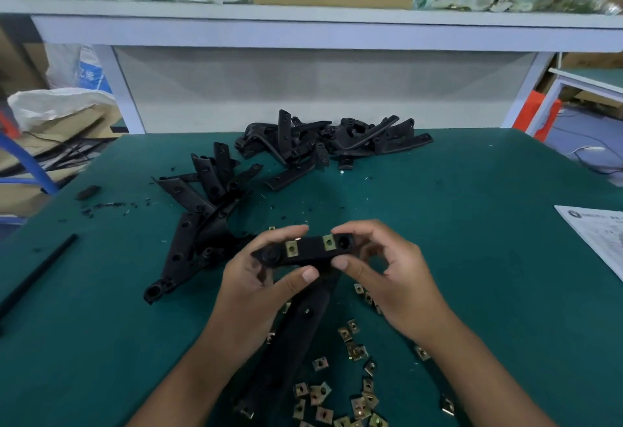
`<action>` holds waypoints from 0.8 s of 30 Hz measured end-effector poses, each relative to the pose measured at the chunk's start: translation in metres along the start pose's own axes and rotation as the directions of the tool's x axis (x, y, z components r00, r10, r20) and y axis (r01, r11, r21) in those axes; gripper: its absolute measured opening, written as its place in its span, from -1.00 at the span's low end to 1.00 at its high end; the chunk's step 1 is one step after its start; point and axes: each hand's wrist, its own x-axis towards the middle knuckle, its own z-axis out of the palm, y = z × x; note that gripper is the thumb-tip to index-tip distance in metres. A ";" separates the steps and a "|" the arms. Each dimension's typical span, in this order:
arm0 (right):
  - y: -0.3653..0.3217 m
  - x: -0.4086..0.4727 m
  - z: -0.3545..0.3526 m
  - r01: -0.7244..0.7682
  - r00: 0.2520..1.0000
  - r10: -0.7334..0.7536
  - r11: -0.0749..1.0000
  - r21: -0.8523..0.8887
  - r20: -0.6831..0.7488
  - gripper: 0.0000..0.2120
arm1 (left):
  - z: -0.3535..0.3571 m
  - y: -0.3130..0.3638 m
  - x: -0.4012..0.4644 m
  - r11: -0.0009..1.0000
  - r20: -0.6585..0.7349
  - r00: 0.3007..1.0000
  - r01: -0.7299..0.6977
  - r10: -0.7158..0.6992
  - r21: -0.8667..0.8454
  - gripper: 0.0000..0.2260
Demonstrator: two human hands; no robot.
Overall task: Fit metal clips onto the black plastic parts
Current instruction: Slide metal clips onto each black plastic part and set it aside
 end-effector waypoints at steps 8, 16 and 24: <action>-0.057 -0.076 -0.083 -0.034 0.991 0.025 0.997 -0.069 -0.129 -0.79 | 0.070 0.044 -0.033 0.983 0.118 0.987 -0.124 0.108 0.135 -0.78; -0.102 -0.268 -0.188 -0.322 0.755 0.087 0.912 -0.252 -0.650 -0.78 | 0.248 0.031 -0.111 0.991 0.619 0.780 -0.128 0.085 0.025 -0.80; -0.112 -0.421 -0.252 -0.716 0.423 0.119 0.651 -0.252 -0.898 -0.71 | 0.366 0.014 -0.179 0.975 0.880 0.475 -0.182 -0.029 0.131 -0.53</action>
